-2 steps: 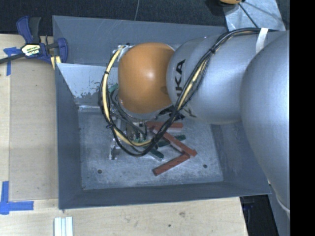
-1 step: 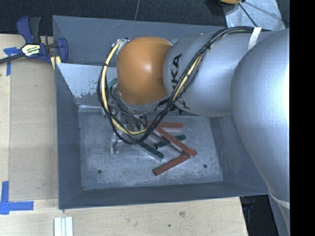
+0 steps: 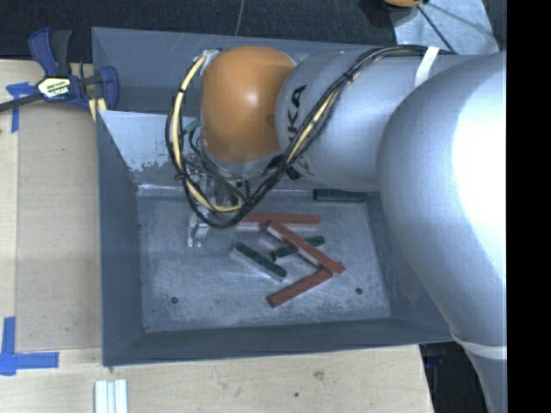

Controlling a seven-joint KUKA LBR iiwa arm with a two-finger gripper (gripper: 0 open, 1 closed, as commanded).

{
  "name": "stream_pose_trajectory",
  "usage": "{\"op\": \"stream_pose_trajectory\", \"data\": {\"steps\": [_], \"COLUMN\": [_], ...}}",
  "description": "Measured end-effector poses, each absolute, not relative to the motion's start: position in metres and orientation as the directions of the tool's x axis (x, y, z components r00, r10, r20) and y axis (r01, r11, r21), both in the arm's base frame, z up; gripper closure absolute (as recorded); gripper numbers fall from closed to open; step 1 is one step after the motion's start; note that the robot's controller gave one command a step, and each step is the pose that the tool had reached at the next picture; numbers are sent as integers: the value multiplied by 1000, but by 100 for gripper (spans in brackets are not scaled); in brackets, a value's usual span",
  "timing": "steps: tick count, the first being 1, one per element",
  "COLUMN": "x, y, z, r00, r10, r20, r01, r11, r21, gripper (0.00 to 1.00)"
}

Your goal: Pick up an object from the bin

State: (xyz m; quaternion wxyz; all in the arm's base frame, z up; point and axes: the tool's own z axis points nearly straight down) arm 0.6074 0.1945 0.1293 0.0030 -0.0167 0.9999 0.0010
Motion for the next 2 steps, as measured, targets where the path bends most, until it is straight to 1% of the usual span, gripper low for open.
{"op": "stream_pose_trajectory", "data": {"steps": [1,2], "x": [593,612], "y": [146,119], "z": [110,88], "r00": [-990,-972], "r10": [-141,-235], "r20": [-3,-4], "r01": [-141,-235], "r11": [990,972], "r21": [1,-1], "gripper": [0,0]}}
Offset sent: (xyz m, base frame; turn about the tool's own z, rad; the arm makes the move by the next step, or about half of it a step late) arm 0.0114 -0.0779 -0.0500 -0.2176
